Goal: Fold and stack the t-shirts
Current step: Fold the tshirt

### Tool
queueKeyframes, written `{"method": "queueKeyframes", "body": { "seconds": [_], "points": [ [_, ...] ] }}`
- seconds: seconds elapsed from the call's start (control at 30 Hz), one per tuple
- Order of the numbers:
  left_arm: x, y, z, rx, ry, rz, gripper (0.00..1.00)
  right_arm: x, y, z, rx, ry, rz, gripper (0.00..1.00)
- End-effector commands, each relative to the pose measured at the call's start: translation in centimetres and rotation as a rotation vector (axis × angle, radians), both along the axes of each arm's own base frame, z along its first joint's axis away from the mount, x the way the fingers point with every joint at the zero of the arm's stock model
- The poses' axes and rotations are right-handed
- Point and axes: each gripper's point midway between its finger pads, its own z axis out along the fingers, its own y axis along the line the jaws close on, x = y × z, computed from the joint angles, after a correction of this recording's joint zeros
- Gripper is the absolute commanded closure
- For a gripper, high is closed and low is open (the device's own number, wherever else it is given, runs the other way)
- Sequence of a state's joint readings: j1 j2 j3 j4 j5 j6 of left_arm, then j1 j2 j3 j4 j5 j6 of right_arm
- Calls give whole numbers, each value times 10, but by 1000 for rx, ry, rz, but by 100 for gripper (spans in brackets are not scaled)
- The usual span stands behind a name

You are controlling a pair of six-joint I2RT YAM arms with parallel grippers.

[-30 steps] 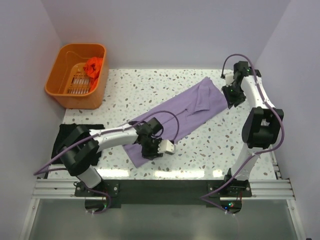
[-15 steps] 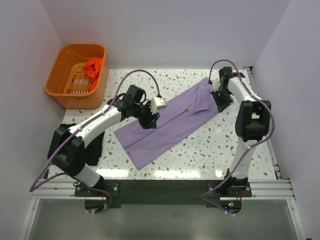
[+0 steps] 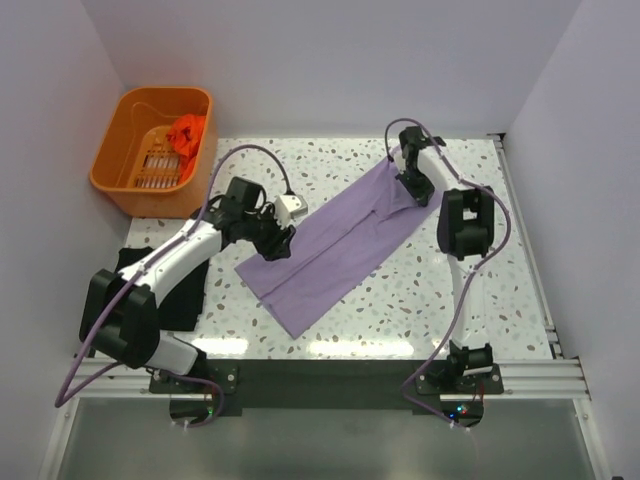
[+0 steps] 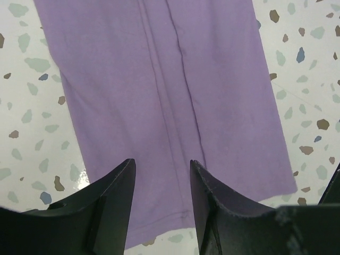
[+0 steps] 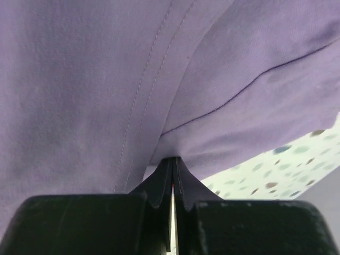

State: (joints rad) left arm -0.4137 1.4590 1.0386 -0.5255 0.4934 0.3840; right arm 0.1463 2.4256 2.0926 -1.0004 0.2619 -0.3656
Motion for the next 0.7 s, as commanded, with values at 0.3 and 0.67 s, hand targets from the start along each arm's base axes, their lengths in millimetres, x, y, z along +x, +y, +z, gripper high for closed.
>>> {"method": "queueKeyframes", "body": {
  "seconds": [0.3, 0.67],
  "points": [
    [-35, -47, -34, 136, -163, -297, 52, 108, 62, 5, -109, -336, 193, 97],
    [-17, -81, -90, 293, -179, -451, 57, 71, 77, 132, 120, -469, 140, 71]
  ]
}}
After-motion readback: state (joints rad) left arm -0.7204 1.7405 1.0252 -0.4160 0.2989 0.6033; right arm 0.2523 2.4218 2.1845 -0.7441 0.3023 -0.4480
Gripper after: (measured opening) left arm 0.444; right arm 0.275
